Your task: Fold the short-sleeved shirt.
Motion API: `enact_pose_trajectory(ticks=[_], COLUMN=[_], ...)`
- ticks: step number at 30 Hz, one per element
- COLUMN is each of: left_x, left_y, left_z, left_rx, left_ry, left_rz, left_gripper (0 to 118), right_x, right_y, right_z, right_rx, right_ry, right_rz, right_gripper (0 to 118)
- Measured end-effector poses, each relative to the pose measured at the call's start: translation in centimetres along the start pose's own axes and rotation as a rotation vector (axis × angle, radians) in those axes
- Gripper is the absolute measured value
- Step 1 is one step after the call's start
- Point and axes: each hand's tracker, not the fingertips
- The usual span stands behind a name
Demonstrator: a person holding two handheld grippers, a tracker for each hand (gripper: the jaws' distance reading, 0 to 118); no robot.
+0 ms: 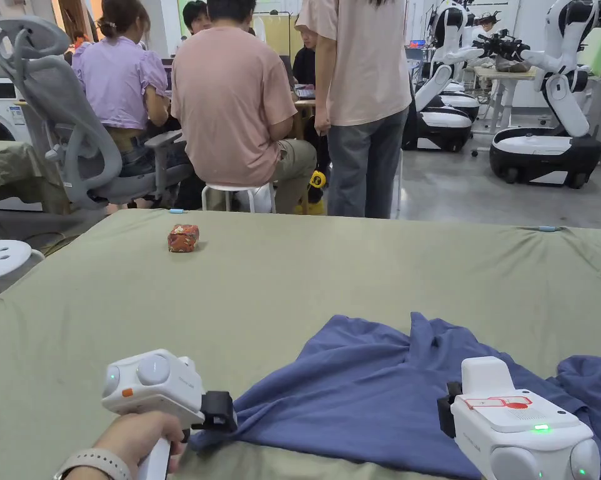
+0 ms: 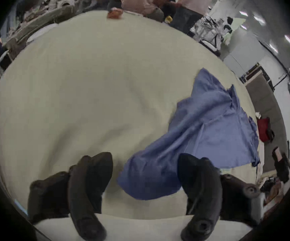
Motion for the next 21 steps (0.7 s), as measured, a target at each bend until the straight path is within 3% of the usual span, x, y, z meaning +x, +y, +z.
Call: enact_pose_trajectory(ticks=[1, 2, 4, 7, 10, 13, 15, 18, 19, 20, 21], left_x=[0.8, 1.4, 2.8, 4.2, 5.0, 5.0, 5.0, 4.9, 4.9, 4.9, 4.8], left_y=[-0.6, -0.9, -1.5, -2.4, -3.5, -4.2, -4.5, -4.8, -4.9, -4.8, -4.8], left_z=[-0.4, -0.8, -0.3, 1.7, 4.2, 4.7, 4.4, 3.6, 3.4, 3.2, 2.9], left_rx=[-0.028, -0.045, 0.003, 0.098, 0.203, 0.235, 0.255, 0.273, 0.276, 0.274, 0.268], left_ry=[0.018, 0.059, 0.110, 0.141, 0.106, 0.106, 0.110, 0.117, 0.120, 0.122, 0.121], left_rz=[-0.027, -0.053, -0.183, -0.260, -0.255, -0.263, -0.254, -0.235, -0.234, -0.233, -0.232], left_gripper=[23, 3, 3, 3, 3, 3, 3, 3, 3, 3, 3], right_x=[0.3, 0.6, 1.9, 4.9, 9.6, 14.3, 18.0, 20.7, 21.8, 22.5, 23.1], right_y=[0.0, 0.0, -0.2, 0.4, 2.2, 3.6, 3.6, 3.5, 2.8, 2.5, 2.1], right_z=[-0.2, -0.4, -0.6, -1.2, -3.5, -7.3, -9.3, -13.8, -13.9, -15.1, -16.4], right_rx=[-0.006, -0.015, -0.041, -0.054, -0.088, -0.202, -0.225, -0.299, -0.306, -0.333, -0.370], right_ry=[-0.001, 0.001, 0.006, -0.041, -0.066, -0.132, -0.113, -0.060, -0.021, -0.001, 0.007], right_rz=[0.000, 0.001, 0.010, 0.060, 0.032, 0.079, 0.083, 0.018, -0.001, -0.032, -0.049], right_gripper=[0, 0, 0, 0, 0, 0, 0, 0, 9, 36, 91])
